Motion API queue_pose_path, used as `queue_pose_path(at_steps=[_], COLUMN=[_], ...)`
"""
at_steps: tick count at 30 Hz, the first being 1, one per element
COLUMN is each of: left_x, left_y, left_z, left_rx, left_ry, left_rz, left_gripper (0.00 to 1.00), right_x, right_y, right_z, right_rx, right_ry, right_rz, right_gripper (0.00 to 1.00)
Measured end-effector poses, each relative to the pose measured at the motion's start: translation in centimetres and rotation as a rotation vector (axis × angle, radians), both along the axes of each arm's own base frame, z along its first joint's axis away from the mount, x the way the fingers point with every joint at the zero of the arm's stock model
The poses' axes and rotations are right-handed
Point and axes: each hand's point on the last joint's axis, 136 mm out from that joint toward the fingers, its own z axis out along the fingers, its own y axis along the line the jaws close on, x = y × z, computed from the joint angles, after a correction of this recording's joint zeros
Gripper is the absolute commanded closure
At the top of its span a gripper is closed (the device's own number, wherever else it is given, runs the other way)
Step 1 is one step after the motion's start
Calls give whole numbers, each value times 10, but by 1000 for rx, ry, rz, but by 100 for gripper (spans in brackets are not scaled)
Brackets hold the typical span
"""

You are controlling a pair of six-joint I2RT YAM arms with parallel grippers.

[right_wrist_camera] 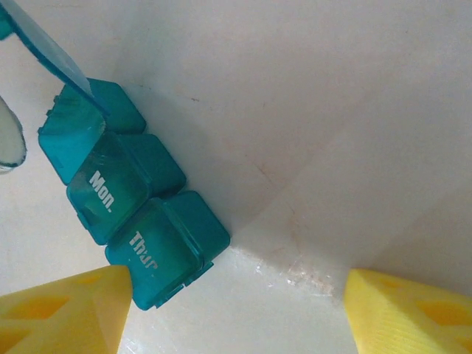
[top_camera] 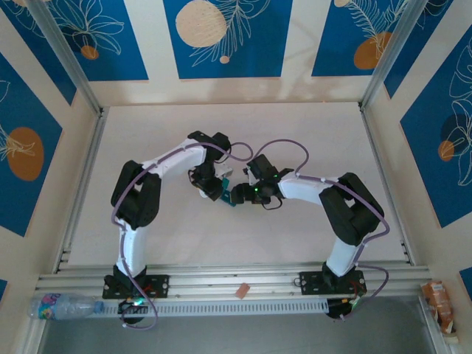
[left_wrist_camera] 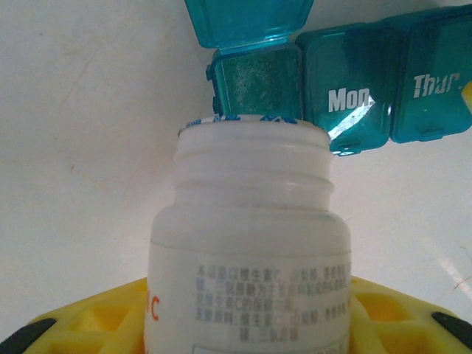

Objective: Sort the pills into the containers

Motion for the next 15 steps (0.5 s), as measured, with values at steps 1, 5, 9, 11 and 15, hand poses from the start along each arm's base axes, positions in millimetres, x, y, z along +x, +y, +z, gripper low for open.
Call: queue_pose_path(at_steps=[1,5,9,11,15], left_x=[0,0,1,1,2], left_y=[0,0,-1,-2,-2], left_z=[-1,-4,-8,-8,-9], left_rx=[1,13,21,23,35], left_ry=[2,19,29,31,37], left_rz=[-1,-1,-2,-4,-7], left_gripper=[100,100,100,100,100], right_x=[0,0,0,1,0], right_y=[0,0,0,0,0], right_z=[0,-2,-2,-2,-3], right_rx=[-4,-16,-21,-21,-22], right_ry=[0,7,9,9,9], right_rz=[0,-2,-2,-2,-2], right_gripper=[24,24,24,24,24])
